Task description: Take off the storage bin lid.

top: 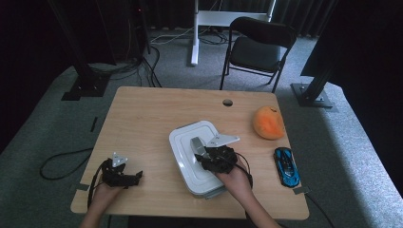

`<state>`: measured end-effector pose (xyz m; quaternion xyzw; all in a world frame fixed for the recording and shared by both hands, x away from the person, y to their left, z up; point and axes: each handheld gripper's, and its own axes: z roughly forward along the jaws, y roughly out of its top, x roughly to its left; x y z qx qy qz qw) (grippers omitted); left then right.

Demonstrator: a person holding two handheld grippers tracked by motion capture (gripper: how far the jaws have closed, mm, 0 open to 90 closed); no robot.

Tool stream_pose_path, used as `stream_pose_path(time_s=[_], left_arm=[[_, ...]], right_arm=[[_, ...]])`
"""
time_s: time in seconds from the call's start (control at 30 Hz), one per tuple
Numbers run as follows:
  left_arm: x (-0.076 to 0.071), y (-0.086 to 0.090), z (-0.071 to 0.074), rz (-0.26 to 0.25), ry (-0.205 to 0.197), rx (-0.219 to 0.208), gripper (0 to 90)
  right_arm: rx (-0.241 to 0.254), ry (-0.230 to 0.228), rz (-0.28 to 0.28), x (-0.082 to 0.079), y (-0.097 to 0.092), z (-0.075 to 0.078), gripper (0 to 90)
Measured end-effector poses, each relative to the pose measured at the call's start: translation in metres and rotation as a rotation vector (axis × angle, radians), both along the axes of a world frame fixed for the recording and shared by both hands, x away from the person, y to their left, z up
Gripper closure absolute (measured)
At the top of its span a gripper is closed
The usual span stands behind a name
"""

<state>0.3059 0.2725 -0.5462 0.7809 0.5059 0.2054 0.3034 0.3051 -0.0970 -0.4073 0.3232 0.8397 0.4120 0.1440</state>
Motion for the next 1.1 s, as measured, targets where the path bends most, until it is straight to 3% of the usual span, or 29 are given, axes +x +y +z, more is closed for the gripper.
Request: stream_pose_path(time_s=[0.23, 0.77, 1.1], left_arm=[[0.0, 0.0, 0.0, 0.001, 0.0, 0.0, 0.6], [0.0, 0.0, 0.0, 0.001, 0.001, 0.0, 0.6], [0.0, 0.0, 0.0, 0.003, -0.002, -0.001, 0.5]], right_arm=[[0.041, 0.024, -0.015, 0.001, -0.004, 0.0, 63.9], [0.121, 0.033, 0.017, 0.0, -0.015, 0.015, 68.1], [0.154, -0.013, -0.007, 0.007, -0.026, 0.034, 68.2]])
